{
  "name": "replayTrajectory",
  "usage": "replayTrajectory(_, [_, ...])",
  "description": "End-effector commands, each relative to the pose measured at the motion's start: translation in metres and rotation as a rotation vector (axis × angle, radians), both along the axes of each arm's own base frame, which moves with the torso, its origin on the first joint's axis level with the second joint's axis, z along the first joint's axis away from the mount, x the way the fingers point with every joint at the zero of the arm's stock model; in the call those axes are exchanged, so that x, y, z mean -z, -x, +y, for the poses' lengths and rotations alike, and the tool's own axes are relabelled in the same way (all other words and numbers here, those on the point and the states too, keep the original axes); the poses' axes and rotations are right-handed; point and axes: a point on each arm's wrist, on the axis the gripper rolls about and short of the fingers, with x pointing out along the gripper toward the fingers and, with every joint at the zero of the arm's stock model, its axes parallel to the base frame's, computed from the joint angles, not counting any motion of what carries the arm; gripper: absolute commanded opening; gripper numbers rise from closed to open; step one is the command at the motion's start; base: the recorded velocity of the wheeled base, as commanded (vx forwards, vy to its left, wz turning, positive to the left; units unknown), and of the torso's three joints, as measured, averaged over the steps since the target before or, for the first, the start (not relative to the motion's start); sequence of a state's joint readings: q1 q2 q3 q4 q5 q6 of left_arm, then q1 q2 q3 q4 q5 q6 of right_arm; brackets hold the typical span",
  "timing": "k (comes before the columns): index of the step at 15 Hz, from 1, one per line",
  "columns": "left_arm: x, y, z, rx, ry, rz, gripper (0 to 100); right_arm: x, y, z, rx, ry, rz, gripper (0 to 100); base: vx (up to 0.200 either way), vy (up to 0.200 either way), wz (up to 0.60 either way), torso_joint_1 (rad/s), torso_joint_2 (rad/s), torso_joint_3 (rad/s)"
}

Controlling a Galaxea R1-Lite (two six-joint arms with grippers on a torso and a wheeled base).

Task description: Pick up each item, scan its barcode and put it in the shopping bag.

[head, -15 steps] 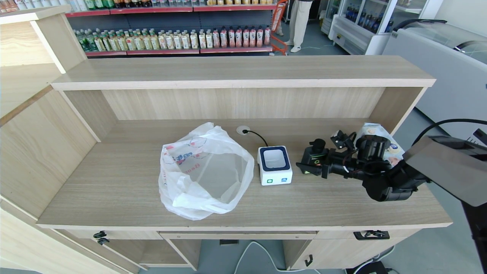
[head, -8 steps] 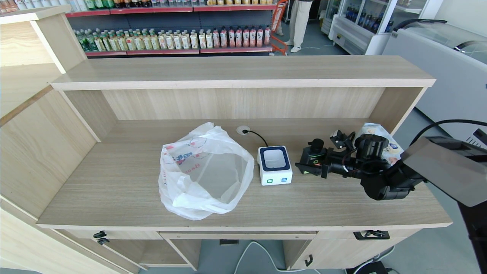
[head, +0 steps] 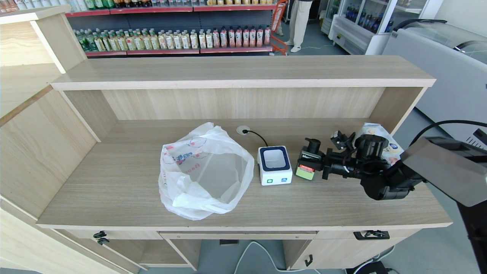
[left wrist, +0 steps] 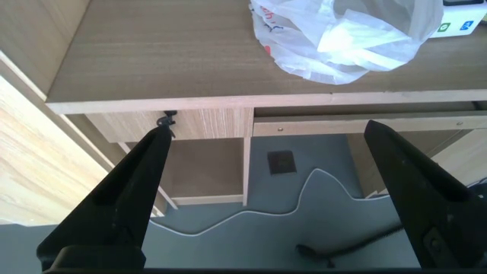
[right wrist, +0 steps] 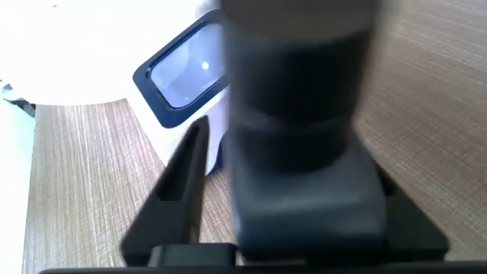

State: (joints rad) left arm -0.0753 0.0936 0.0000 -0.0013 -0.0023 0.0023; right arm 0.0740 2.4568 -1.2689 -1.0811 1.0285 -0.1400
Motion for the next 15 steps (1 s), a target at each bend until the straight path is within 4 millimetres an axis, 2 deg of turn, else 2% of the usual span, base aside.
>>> replayTrajectory(1, [0.0, 0.0, 0.0, 0.0, 0.001, 0.001, 100, -0.002, 0.0, -0.001, 0.003, 0.0, -0.007, 0, 0.0, 0.0, 0.0, 0.0, 0.0, 0.0])
replayTrajectory(5, [0.0, 0.0, 0.0, -0.001, 0.001, 0.001, 100, -0.01, 0.0, -0.002, 0.007, -0.002, -0.061, 0, 0.0, 0.0, 0.0, 0.0, 0.0, 0.0])
replayTrajectory(9, [0.0, 0.0, 0.0, 0.0, 0.001, 0.001, 100, -0.06, 0.007, -0.003, 0.013, -0.002, -0.208, 0, 0.0, 0.0, 0.0, 0.0, 0.0, 0.0])
replayTrajectory(11, [0.0, 0.0, 0.0, 0.0, 0.001, 0.001, 100, -0.111, 0.025, -0.008, 0.024, 0.022, -0.373, 0, 0.0, 0.0, 0.0, 0.0, 0.0, 0.0])
replayTrajectory(12, [0.0, 0.0, 0.0, 0.0, 0.001, 0.001, 100, -0.126, 0.032, -0.011, 0.032, 0.035, -0.428, 0, 0.0, 0.0, 0.0, 0.0, 0.0, 0.0])
replayTrajectory(14, [0.0, 0.0, 0.0, 0.0, 0.001, 0.001, 100, -0.179, 0.064, -0.022, 0.061, 0.09, -0.651, 0, 0.0, 0.0, 0.0, 0.0, 0.0, 0.0])
replayTrajectory(15, [0.0, 0.0, 0.0, 0.001, -0.001, 0.001, 100, -0.197, 0.084, -0.024, 0.066, 0.111, -0.72, 0, 0.0, 0.0, 0.0, 0.0, 0.0, 0.0])
